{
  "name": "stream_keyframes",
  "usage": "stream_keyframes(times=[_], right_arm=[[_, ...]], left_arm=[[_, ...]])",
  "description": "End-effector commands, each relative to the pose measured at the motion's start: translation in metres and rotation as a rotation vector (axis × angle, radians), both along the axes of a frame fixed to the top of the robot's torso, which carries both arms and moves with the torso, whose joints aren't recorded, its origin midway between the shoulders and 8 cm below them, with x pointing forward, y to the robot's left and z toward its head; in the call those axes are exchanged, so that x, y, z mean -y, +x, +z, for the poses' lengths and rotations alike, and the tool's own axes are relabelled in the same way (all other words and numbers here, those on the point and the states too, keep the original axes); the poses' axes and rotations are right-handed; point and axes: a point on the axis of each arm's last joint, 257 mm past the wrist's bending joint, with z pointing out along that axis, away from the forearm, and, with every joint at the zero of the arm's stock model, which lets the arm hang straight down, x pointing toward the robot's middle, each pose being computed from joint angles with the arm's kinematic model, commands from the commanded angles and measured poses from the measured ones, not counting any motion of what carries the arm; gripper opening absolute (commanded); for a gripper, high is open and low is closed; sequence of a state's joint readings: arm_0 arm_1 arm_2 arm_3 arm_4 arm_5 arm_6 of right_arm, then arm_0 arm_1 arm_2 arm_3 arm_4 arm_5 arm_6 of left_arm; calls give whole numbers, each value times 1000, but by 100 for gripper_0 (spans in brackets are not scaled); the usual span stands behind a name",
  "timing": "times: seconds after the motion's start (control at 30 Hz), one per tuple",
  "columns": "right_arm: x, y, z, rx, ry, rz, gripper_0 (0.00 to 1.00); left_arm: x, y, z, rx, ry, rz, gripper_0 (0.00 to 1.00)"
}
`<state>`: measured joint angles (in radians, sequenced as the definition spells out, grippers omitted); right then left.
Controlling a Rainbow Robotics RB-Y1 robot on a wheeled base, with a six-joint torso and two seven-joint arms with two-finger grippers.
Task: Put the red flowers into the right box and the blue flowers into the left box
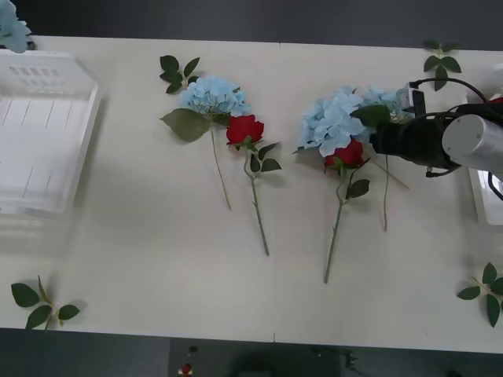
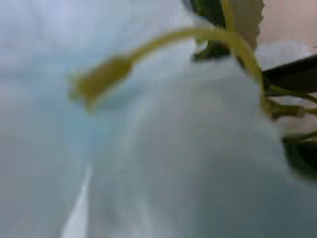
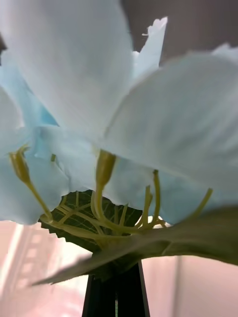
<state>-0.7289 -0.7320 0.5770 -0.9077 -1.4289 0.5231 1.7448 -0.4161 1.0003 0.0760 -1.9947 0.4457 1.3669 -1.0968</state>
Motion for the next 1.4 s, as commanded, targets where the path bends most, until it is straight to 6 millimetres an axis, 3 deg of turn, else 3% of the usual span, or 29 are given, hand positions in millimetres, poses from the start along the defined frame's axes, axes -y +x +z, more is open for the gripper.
stream_keyframes(times=[0.03, 0.17, 0.2, 0.27, 0.3, 0.37, 0.57, 0.73, 0.8, 0.83, 1.03, 1.17, 1.3, 1.4], right_arm=[[-7, 13, 30, 27, 91, -34, 0], [-8, 15, 42, 38, 140, -42, 0], [-5, 16, 50, 46, 156, -47, 0], [0, 17, 64, 55, 180, -49, 0], [4, 16, 74, 55, 201, -48, 0], [12, 12, 94, 47, 239, -40, 0], [34, -13, 156, 38, 351, 18, 0], [34, -47, 189, 94, 329, 148, 0], [24, -68, 205, 142, 323, 232, 0], [19, -73, 208, 155, 324, 255, 0], [-29, -123, 243, 335, 281, 463, 0], [-65, -145, 260, 462, 217, 586, 0], [-94, -154, 274, 586, 186, 654, 0], [-112, -159, 282, 652, 192, 682, 0]], left_arm=[[-50, -8, 0, 15, 58, 45, 1], [-71, -9, -12, 23, 69, 49, 8], [-75, -8, -15, 29, 71, 47, 14], [-79, -6, -18, 36, 72, 43, 39], [-81, -5, -18, 37, 72, 43, 59], [-82, -4, -18, 39, 74, 42, 76], [-62, -3, -26, 17, 28, -16, 87], [-2, -11, -36, -62, -8, -175, 87], [36, -17, -40, -98, -70, -244, 88], [44, -18, -42, -108, -86, -257, 88], [128, -17, -75, -194, -223, -387, 88], [198, -14, -102, -181, -262, -549, 88], [228, -25, -124, -191, -278, -650, 88], [232, -35, -130, -179, -284, -718, 88]])
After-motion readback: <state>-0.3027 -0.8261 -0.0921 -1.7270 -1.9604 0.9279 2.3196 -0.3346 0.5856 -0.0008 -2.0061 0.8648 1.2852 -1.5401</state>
